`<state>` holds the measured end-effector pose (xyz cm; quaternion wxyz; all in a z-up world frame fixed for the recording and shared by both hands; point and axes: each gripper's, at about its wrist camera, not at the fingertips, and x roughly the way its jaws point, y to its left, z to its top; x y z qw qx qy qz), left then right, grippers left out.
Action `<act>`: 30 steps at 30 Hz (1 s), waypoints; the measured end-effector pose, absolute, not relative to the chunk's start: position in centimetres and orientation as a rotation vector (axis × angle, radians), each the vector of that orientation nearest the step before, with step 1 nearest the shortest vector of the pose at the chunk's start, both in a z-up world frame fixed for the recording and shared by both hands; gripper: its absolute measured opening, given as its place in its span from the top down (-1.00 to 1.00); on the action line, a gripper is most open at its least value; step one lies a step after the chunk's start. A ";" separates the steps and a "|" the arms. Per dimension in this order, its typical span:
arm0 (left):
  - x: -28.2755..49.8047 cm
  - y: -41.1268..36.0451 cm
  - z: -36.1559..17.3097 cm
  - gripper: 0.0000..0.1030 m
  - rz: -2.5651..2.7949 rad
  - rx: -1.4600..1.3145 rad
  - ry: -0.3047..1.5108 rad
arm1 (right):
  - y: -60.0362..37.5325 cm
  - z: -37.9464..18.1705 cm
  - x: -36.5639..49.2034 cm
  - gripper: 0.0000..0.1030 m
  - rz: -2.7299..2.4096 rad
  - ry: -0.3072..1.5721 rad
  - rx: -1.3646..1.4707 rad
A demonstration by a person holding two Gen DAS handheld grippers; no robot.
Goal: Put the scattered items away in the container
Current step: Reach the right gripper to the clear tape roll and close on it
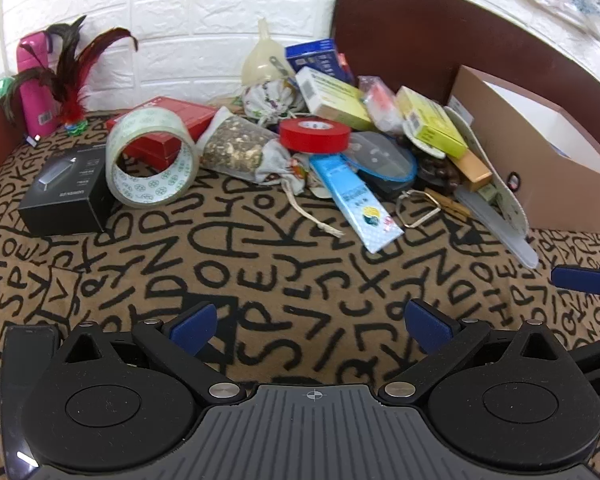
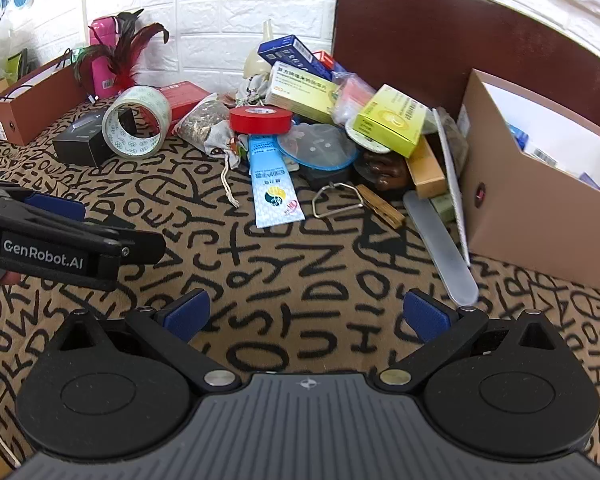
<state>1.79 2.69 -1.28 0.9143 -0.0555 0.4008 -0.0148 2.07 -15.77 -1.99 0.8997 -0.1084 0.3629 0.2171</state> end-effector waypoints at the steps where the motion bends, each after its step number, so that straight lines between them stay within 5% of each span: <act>1: 2.0 3.2 -1.3 -1.00 -0.026 -0.119 0.825 | -15.3 -2.0 2.3 -0.99 0.456 0.750 -0.230; 24: 7.8 20.4 -1.1 -0.99 0.177 -0.242 0.813 | 1.3 -1.0 9.1 -0.98 0.737 0.634 -0.347; 30: 9.4 23.3 -3.3 -0.94 0.201 -0.258 0.843 | 4.6 -2.6 10.7 -0.83 0.748 0.653 -0.377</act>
